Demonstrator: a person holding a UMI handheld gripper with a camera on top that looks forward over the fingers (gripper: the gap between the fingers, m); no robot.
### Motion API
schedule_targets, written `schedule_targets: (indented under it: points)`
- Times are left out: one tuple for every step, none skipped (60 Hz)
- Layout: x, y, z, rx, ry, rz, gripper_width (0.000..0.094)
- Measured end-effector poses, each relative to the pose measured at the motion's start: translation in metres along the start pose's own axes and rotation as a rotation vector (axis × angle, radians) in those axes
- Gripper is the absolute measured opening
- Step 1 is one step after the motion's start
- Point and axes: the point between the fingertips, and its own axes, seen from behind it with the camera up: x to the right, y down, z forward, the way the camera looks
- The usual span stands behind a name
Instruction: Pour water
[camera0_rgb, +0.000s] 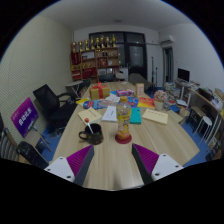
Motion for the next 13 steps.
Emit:
schedule_targets:
  points:
    - [-0.008,-0.004,-0.011,-0.003,0.005,0.001,0.083]
    - [-0.011,-0.004,-0.018,-0.003,0.01,-0.003,0.0829]
    - [-0.015,-0.003,-0.028,-0.001,0.012,-0.005,0.083]
    - [-0.018,-0.003,-0.039,0.002,0.015,-0.007,0.0829]
    - [-0.022,-0.003,-0.05,0.006,0.017,-0.01,0.0827]
    - [-0.025,-0.003,-0.059,0.008,0.02,-0.012,0.083]
    - [-0.029,-0.003,-0.069,0.01,0.024,-0.013,0.0831]
    - [-0.032,-0.002,-0.078,0.011,0.028,-0.013,0.0829]
    - [-0.036,-0.006,-0.089,0.01,0.033,-0.012,0.0828]
    - [-0.038,-0.005,-0.091,0.008,0.038,-0.01,0.0827]
    - [-0.04,-0.005,-0.098,0.006,0.04,-0.008,0.0821]
    - [-0.043,-0.004,-0.104,0.003,0.04,-0.005,0.0822]
    - [-0.045,-0.003,-0.11,0.002,0.041,0.0,0.0824]
